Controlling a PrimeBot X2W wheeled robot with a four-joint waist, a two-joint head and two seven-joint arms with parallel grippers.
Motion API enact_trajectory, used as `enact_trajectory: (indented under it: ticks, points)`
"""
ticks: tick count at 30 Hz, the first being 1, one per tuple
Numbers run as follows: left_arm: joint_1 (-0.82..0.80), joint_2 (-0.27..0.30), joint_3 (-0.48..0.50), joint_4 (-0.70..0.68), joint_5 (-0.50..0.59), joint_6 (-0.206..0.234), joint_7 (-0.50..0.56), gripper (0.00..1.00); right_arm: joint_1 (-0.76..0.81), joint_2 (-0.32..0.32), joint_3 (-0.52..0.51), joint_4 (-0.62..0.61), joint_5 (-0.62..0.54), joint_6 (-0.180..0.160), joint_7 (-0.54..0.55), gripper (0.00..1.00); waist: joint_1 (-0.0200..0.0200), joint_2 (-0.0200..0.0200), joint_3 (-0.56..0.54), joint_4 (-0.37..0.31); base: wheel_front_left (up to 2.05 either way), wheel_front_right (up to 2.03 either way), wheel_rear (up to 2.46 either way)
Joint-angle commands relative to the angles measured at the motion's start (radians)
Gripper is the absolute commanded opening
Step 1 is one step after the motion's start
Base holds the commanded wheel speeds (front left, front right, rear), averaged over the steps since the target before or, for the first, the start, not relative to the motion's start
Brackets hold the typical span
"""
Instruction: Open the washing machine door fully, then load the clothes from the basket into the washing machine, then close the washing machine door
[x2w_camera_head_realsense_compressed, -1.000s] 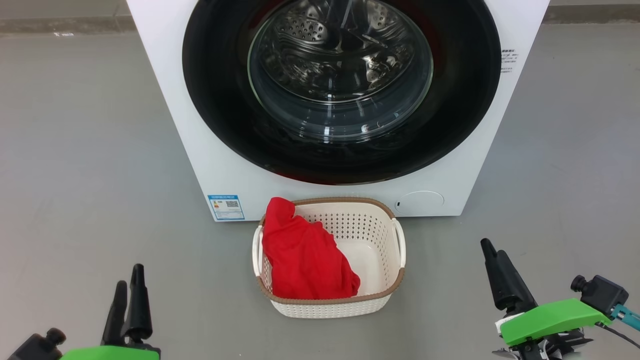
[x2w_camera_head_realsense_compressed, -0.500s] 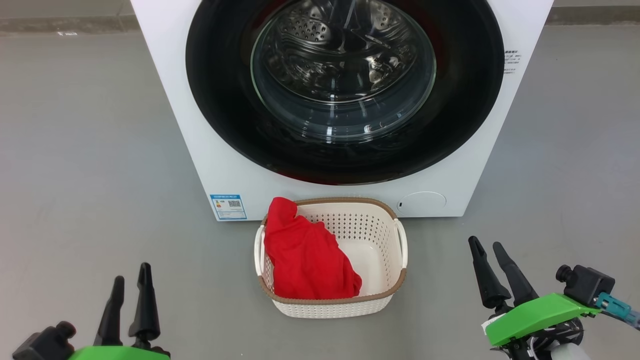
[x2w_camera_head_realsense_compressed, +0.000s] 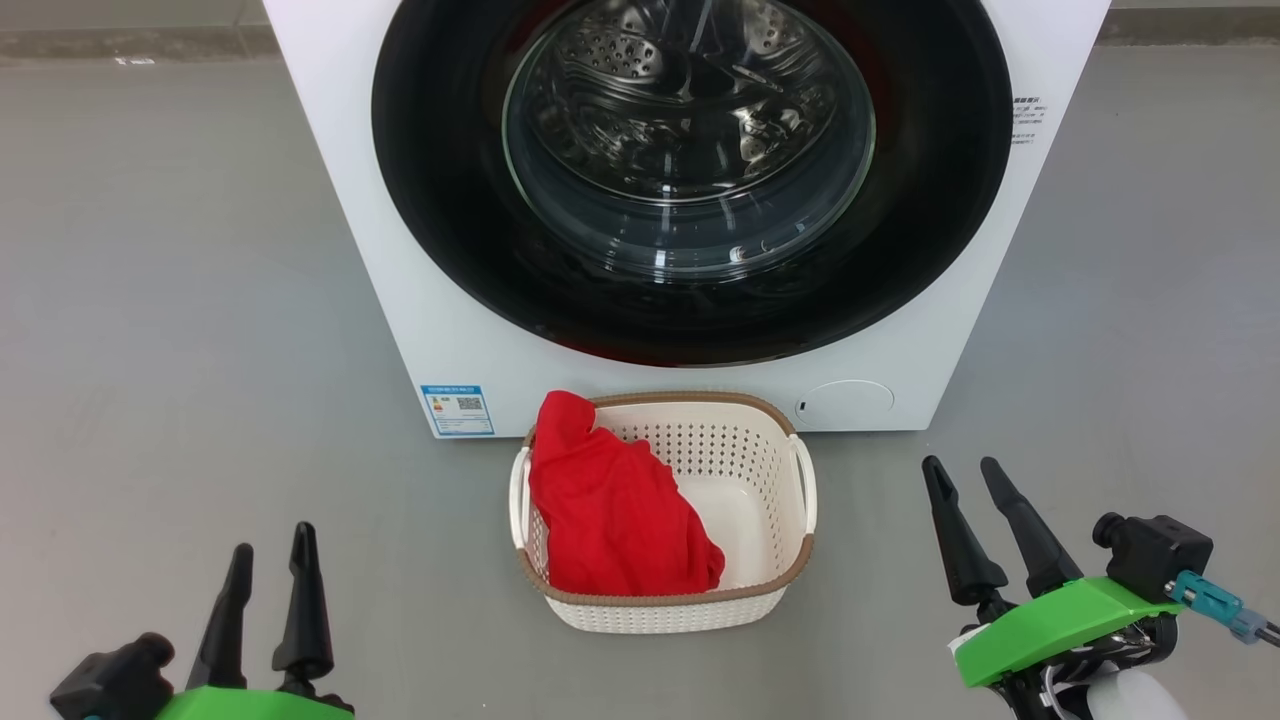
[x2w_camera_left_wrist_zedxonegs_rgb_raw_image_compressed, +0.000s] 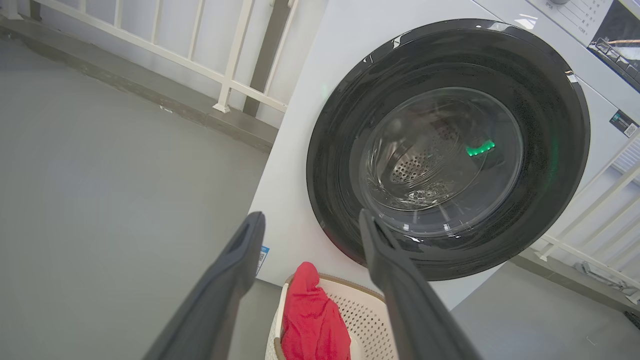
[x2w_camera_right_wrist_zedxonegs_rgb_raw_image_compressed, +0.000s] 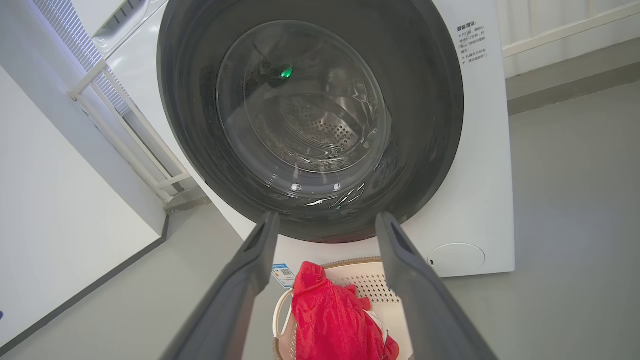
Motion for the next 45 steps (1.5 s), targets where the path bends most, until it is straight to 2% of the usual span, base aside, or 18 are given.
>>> enact_trajectory:
  ticks: [1,23,45]
  points:
    - [-0.043,0.015,0.023,-0.02,0.038,-0.003,-0.016,1.0,-0.05,-0.003,0.027,-0.031,-0.035,0.001,-0.017,1.0,-0.0001,0.0,0.0,0.0,0.0,0.0,0.0]
    - [-0.055,0.019,0.009,-0.028,0.275,-0.003,-0.081,1.0,-0.077,-0.016,0.067,-0.042,-0.27,0.002,-0.082,1.0,-0.0001,0.0,0.008,0.01,0.0,0.0,0.0]
    - [-0.055,0.019,0.015,-0.022,0.272,-0.003,-0.083,1.0,-0.078,-0.013,0.065,-0.038,-0.274,0.002,-0.083,1.0,-0.0001,0.0,0.001,0.014,0.0,0.0,0.0]
